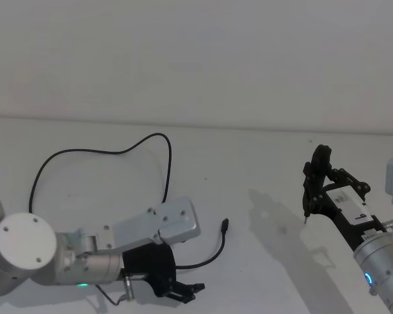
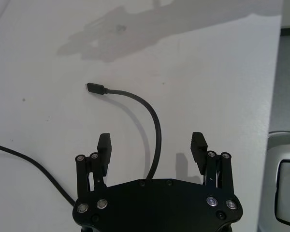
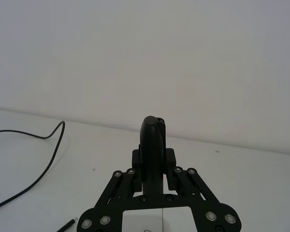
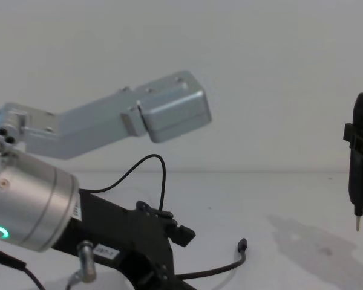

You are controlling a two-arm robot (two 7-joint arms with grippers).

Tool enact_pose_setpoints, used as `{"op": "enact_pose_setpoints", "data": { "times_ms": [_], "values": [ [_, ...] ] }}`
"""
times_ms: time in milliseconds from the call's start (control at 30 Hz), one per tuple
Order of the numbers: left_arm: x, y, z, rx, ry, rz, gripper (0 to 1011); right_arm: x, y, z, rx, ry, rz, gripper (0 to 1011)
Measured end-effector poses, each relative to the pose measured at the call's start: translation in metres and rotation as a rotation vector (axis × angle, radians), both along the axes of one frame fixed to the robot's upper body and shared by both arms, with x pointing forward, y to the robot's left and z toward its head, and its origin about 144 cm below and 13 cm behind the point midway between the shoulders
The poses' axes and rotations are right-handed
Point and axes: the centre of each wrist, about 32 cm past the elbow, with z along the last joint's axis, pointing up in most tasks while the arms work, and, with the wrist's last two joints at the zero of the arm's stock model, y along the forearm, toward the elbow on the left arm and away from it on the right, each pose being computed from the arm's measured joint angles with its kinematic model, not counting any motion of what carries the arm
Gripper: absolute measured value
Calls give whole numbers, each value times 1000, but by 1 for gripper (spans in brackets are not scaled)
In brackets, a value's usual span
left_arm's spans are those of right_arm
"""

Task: Pick up the data cable with the one hand.

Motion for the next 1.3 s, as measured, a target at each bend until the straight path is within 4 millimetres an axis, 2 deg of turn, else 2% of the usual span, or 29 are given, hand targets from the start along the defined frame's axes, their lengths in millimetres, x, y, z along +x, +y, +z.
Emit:
{"op": "enact_pose_setpoints", "data": {
  "times_ms": [867, 1067, 1233, 1300],
  "values": [
    [7, -25, -23, -8, -19, 105, 1001, 0, 0, 0, 0, 0, 0, 268],
    [8, -27, -25, -9, -21, 115, 894, 0, 0, 0, 0, 0, 0, 268],
    [8, -28, -27, -9, -22, 122, 768, 0, 0, 0, 0, 0, 0, 268],
    [8, -29, -27, -9, -23, 123, 687, 0, 0, 0, 0, 0, 0, 268]
  ]
}}
